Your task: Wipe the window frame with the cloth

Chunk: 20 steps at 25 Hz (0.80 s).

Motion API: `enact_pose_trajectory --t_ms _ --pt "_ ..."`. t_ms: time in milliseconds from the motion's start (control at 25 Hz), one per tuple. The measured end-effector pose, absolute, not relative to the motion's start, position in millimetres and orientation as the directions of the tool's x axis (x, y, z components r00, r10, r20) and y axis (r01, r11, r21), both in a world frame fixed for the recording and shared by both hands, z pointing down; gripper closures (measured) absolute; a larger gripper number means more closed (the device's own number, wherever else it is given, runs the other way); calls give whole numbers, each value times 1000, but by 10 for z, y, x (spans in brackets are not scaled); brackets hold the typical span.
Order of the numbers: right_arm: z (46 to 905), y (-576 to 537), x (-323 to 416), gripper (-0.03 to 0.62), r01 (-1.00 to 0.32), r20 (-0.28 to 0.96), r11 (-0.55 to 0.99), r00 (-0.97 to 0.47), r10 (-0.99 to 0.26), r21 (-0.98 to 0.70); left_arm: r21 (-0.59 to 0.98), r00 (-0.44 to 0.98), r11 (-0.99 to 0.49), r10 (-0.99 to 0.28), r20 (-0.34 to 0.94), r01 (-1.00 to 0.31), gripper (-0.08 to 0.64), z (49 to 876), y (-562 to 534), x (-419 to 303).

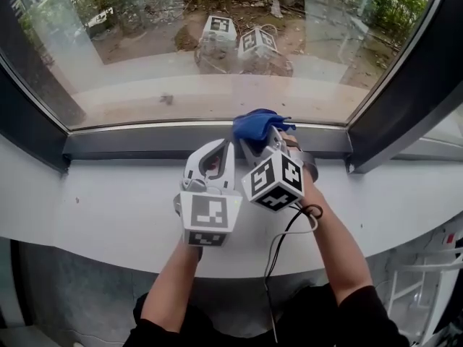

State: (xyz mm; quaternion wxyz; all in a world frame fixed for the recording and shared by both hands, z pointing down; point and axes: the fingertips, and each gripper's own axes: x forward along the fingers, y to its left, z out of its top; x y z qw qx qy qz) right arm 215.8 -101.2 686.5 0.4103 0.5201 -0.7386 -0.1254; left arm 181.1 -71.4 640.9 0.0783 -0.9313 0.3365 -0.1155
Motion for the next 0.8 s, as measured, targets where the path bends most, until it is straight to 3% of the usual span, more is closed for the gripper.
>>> enact_pose_trajectory --t_ms 800 --pt "6869 -861 2520 554 -692 488 350 3 -873 632 -237 821 -835 -540 182 -497 555 6499 -504 2141"
